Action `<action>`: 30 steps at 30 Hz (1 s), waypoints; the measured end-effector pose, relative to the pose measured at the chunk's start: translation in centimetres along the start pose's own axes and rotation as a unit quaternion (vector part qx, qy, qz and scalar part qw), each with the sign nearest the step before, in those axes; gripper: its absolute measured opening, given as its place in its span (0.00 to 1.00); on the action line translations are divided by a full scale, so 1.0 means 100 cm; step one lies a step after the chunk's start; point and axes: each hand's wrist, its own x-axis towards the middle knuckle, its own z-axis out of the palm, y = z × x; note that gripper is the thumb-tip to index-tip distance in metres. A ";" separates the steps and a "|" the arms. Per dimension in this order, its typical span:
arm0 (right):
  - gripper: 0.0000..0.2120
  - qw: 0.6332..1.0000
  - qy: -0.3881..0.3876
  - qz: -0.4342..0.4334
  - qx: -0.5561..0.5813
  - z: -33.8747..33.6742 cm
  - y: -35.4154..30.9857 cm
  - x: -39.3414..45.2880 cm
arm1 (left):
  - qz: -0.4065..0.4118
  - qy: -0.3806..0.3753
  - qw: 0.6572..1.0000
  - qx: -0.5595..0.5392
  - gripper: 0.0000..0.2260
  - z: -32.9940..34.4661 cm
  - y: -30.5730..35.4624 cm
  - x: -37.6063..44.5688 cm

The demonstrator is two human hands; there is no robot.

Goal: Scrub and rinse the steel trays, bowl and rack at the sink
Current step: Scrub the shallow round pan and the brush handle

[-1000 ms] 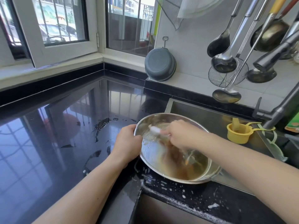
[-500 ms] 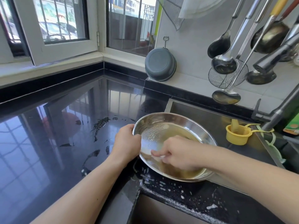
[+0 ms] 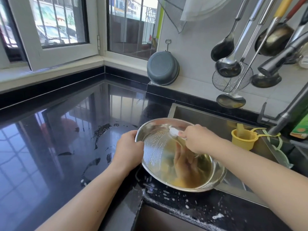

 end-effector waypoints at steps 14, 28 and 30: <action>0.24 0.998 -0.008 0.024 -0.063 0.000 0.030 -0.017 | -0.008 0.004 1.000 -0.011 0.18 0.000 0.003 -0.003; 0.26 0.998 -0.010 -0.008 -0.064 -0.008 0.011 -0.001 | -0.001 0.005 1.000 -0.007 0.19 -0.002 0.005 -0.005; 0.25 0.996 -0.016 -0.003 -0.088 -0.011 0.019 0.001 | -0.003 0.007 1.000 -0.004 0.18 -0.001 0.005 -0.003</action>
